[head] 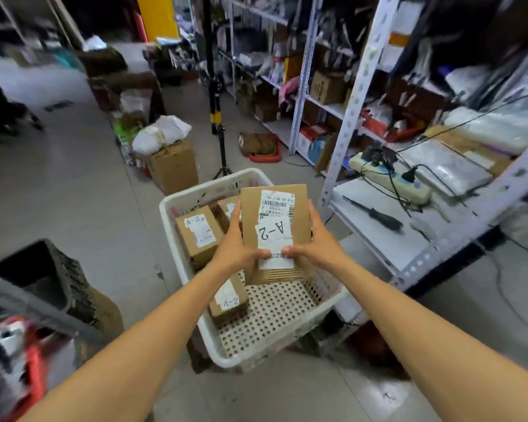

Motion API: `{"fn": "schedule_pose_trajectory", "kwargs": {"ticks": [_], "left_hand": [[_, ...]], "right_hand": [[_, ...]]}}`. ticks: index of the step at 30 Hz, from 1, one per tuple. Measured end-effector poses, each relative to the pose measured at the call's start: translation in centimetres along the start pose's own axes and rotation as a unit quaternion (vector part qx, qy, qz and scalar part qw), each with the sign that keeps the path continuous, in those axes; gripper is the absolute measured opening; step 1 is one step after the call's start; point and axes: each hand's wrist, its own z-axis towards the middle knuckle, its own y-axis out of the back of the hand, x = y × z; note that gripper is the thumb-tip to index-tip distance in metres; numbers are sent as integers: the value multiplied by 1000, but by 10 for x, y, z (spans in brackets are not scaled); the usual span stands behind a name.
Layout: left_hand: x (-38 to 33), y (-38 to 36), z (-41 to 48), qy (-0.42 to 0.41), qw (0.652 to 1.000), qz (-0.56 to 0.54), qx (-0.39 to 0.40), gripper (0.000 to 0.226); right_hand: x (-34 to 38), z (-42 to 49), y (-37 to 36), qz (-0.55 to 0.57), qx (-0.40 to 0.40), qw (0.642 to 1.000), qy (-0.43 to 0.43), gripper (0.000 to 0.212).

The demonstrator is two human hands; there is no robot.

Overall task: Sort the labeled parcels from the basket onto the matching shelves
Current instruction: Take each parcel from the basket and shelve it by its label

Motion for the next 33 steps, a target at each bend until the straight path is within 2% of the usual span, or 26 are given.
{"fn": "schedule_pose_trajectory", "kwargs": {"ticks": [5, 10, 15, 23, 28, 33], "left_hand": [[-21, -11, -50, -27, 1000, 2, -12, 127], [-28, -52, -113, -38, 999, 33, -4, 127], [-39, -118, -155, -48, 996, 63, 44, 127], [-96, -251, -184, -103, 980, 109, 129, 125], [-156, -360, -184, -169, 951, 107, 235, 126], [-209, -487, -200, -229, 891, 95, 381, 114]], "right_hand": [[6, -55, 14, -19, -23, 999, 29, 123], [-22, -129, 26, -8, -34, 999, 27, 128], [-69, -204, 64, 16, -81, 997, 1, 111], [-132, -307, 162, 40, -184, 980, -58, 118], [-180, -367, 235, 81, -313, 942, -85, 116], [-227, -446, 303, 100, -461, 869, -153, 121]]}}
